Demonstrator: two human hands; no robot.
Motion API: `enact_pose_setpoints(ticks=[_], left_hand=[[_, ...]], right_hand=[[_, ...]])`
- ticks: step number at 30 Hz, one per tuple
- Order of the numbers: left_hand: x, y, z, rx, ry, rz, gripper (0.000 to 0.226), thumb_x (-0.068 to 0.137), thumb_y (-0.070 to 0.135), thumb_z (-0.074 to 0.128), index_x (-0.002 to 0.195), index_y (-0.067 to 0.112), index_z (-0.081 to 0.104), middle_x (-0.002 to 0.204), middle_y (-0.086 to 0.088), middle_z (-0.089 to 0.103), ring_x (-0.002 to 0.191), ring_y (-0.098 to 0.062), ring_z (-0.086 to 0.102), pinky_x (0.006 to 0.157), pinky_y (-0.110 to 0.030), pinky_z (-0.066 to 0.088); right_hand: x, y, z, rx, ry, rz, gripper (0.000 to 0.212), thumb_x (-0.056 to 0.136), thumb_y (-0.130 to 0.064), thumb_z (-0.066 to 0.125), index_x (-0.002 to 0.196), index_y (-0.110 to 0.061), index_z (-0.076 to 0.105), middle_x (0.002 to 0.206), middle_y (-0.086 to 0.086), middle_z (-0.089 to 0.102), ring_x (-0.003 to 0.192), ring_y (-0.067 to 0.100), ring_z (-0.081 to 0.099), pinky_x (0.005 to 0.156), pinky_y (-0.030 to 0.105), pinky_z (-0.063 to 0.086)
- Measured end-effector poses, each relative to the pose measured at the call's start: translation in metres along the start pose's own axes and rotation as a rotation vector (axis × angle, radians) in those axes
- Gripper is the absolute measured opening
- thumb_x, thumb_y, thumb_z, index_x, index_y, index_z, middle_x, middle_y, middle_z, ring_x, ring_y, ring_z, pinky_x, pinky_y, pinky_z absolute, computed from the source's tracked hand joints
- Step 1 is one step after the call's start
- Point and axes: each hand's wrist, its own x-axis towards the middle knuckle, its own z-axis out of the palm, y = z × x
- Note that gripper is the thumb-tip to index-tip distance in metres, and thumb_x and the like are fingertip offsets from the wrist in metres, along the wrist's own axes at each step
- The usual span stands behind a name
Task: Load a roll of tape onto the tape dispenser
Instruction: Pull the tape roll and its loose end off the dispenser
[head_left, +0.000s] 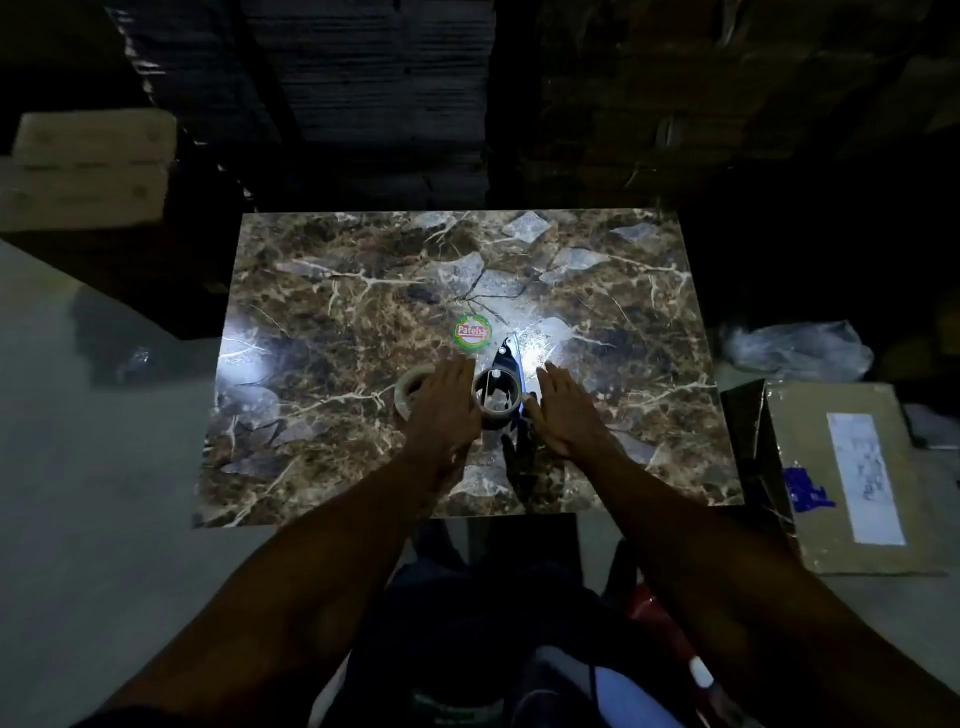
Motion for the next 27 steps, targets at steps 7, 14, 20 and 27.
enact_pose_setpoints(ticks=[7,14,20,27], left_hand=[[0.02,0.008,0.031,-0.153,-0.198,-0.053,0.086,0.079,0.017,0.074,0.151,0.0,0.029,0.153,-0.02,0.038,0.143,-0.036,0.037,0.11,-0.045,0.043],[0.034,0.009,0.05,-0.214,-0.266,-0.156,0.111,0.07,0.021,0.087,0.155,0.006,0.017,0.15,-0.015,0.04,0.136,-0.035,0.044,0.101,-0.048,0.05],[0.041,0.015,0.047,-0.187,-0.293,-0.123,0.105,0.074,0.02,0.084,0.154,0.002,0.02,0.142,-0.02,0.043,0.13,-0.038,0.045,0.099,-0.049,0.048],[0.034,0.016,0.043,-0.446,-0.149,-0.086,0.073,0.072,0.026,0.083,0.135,0.011,0.048,0.122,-0.013,0.054,0.114,-0.033,0.053,0.088,-0.038,0.046]], right_hand=[[0.0,0.0,0.016,0.067,-0.058,0.038,0.058,0.105,-0.041,0.032,0.15,-0.004,0.032,0.157,0.019,0.034,0.146,0.033,0.03,0.118,0.044,0.028],[0.011,0.009,0.02,0.207,-0.045,0.079,0.053,0.104,-0.04,0.034,0.142,-0.004,0.039,0.141,0.02,0.049,0.128,0.038,0.047,0.106,0.045,0.039],[0.027,0.009,0.027,0.275,-0.084,0.079,0.049,0.103,-0.041,0.03,0.145,-0.017,0.039,0.132,0.017,0.053,0.117,0.038,0.053,0.098,0.048,0.045],[0.041,0.0,0.035,0.623,-0.073,0.181,0.037,0.102,-0.044,0.035,0.127,-0.023,0.052,0.112,0.006,0.063,0.099,0.027,0.063,0.083,0.039,0.049]])
